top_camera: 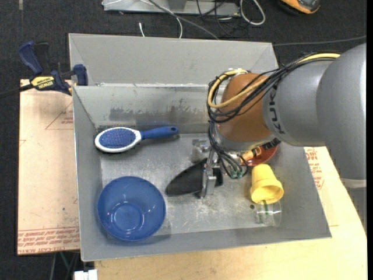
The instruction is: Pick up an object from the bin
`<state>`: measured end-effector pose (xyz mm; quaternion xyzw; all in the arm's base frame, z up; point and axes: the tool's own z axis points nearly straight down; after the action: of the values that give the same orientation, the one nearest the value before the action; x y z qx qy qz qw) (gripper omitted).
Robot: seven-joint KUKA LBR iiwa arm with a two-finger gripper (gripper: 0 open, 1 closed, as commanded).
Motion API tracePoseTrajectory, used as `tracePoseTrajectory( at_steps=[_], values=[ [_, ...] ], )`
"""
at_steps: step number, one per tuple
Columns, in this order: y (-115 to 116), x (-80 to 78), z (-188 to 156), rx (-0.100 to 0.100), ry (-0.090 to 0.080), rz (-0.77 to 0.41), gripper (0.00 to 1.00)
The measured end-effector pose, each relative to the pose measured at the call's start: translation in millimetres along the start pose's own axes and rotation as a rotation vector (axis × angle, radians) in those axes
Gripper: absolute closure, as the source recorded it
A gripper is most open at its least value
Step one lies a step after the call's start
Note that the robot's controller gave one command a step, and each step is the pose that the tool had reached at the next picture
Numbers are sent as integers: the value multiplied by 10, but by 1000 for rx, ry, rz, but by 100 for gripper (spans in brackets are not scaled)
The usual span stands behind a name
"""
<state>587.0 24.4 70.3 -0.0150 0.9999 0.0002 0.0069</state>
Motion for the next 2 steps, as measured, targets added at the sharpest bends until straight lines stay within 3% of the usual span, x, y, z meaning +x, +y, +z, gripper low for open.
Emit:
tracePoseTrajectory(
  at_steps=[1, 2],
  values=[
    [-23, 96, -4, -3, 9, 14, 0],
    [1, 5, -3, -1, -2, 2, 0]
  ],
)
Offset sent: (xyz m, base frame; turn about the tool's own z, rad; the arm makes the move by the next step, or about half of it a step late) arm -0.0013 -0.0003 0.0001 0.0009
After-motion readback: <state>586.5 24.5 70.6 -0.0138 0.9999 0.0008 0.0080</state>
